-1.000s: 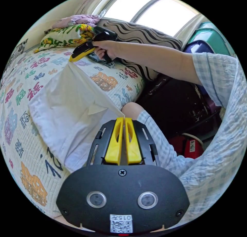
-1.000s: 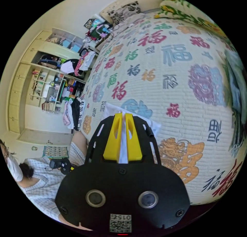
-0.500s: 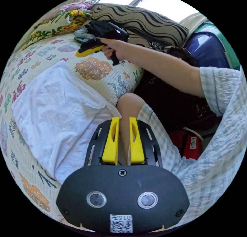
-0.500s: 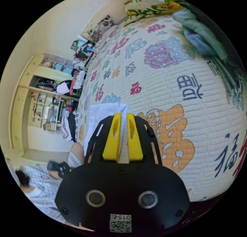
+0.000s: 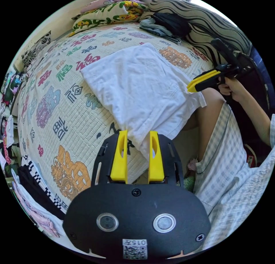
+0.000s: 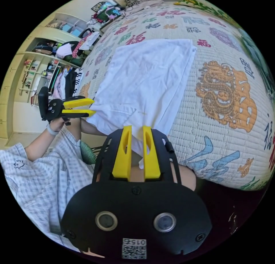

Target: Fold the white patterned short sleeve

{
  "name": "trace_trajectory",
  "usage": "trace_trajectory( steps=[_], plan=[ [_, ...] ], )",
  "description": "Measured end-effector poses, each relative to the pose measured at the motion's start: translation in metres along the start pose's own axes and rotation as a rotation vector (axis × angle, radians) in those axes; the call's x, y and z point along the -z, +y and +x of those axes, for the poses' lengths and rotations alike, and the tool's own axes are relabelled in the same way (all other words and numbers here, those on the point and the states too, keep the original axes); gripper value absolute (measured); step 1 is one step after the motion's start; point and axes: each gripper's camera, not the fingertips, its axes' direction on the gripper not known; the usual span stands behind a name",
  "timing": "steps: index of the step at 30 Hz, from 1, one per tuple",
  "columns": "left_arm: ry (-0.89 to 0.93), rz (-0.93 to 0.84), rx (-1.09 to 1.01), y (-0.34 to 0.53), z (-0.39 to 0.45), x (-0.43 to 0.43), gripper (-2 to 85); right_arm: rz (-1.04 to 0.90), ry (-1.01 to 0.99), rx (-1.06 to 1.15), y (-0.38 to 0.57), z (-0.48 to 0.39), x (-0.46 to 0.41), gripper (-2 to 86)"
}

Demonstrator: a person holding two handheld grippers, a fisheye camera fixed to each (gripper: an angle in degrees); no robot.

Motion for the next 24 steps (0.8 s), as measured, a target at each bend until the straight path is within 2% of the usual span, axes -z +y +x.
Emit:
trace_trajectory(
  steps=[2,8,15,18,21,24],
  plan=[
    [0.000,0.002,-0.017,0.005,0.004,-0.005,8.0,0.000,0.009,-0.025,0.011,-0.004,0.008,1.1],
    [-0.026,0.082,-0.076,0.040,0.022,0.004,1.7,0.054,0.021,-0.008,0.055,-0.025,0.041,-0.4],
    [-0.032,0.109,-0.053,0.073,0.032,-0.011,-0.1,-0.005,0.113,0.016,0.089,-0.057,0.035,-0.5],
    [-0.024,0.064,-0.063,0.083,0.031,-0.020,-0.3,-0.042,0.227,0.018,0.093,-0.071,0.027,-0.5],
    [-0.037,0.077,0.000,0.091,0.018,-0.022,0.2,-0.116,0.316,0.025,0.097,-0.084,0.018,-0.2],
    [-0.008,0.213,0.123,0.091,-0.008,-0.006,2.4,-0.006,0.247,0.022,0.099,-0.101,0.032,0.8]
  ],
)
